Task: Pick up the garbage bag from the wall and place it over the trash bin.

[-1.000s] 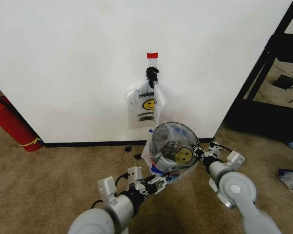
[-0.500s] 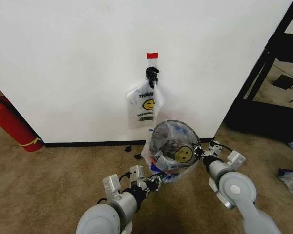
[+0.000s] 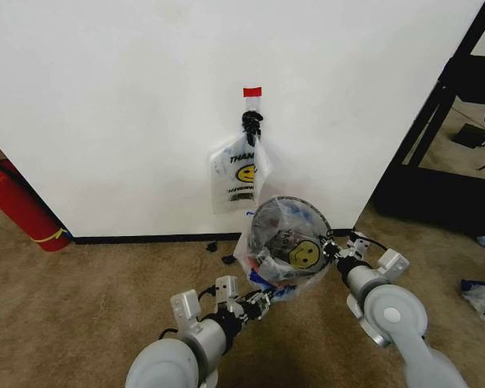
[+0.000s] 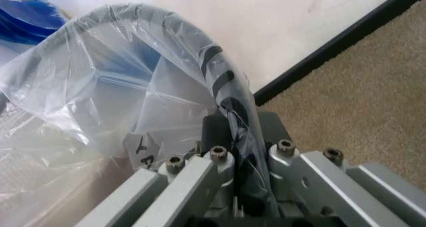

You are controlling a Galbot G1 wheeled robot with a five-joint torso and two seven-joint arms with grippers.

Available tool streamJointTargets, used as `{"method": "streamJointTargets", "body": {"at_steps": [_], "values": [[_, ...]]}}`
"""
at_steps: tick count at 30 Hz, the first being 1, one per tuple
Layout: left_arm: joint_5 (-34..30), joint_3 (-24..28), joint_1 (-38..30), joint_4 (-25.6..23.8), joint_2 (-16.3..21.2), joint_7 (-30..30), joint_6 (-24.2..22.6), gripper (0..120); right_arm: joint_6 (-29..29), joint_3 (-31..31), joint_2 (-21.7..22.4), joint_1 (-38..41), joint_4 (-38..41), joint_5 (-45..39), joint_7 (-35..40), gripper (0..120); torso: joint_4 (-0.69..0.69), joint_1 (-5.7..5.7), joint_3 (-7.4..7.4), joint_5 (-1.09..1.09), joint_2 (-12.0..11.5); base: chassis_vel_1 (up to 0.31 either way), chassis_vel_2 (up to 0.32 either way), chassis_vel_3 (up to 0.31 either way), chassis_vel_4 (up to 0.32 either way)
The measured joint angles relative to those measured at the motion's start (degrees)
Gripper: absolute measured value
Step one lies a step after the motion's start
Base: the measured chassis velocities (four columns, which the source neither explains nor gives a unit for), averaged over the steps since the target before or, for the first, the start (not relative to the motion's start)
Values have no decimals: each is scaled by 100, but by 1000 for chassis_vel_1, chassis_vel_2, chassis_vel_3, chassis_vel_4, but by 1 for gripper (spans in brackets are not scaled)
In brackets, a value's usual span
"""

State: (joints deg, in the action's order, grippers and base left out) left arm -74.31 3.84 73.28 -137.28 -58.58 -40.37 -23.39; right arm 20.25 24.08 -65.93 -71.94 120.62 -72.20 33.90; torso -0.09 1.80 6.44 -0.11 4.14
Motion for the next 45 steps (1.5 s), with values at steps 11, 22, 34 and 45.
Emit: {"method": "streamJointTargets", "body": {"at_steps": [11, 22, 34, 45], "values": [[-15, 58, -316, 328, -21, 3, 76, 86, 7, -16, -30, -52, 32, 33, -44, 0, 0, 0, 0, 0, 0, 0, 0, 0, 0], [-22, 66, -374, 452, -53, 30, 197, 51, 9, -22, -50, -33, 57, 28, -28, 0, 0, 0, 0, 0, 0, 0, 0, 0, 0], [16, 35, -254, 338, 15, 260, 236, 7, 10, -7, -64, -35, 53, 11, 8, 0, 0, 0, 0, 0, 0, 0, 0, 0, 0], [439, 48, -63, 522, -183, 622, 442, 0, 9, 39, -134, -39, 141, -368, 160, 0, 0, 0, 0, 0, 0, 0, 0, 0, 0]]}}
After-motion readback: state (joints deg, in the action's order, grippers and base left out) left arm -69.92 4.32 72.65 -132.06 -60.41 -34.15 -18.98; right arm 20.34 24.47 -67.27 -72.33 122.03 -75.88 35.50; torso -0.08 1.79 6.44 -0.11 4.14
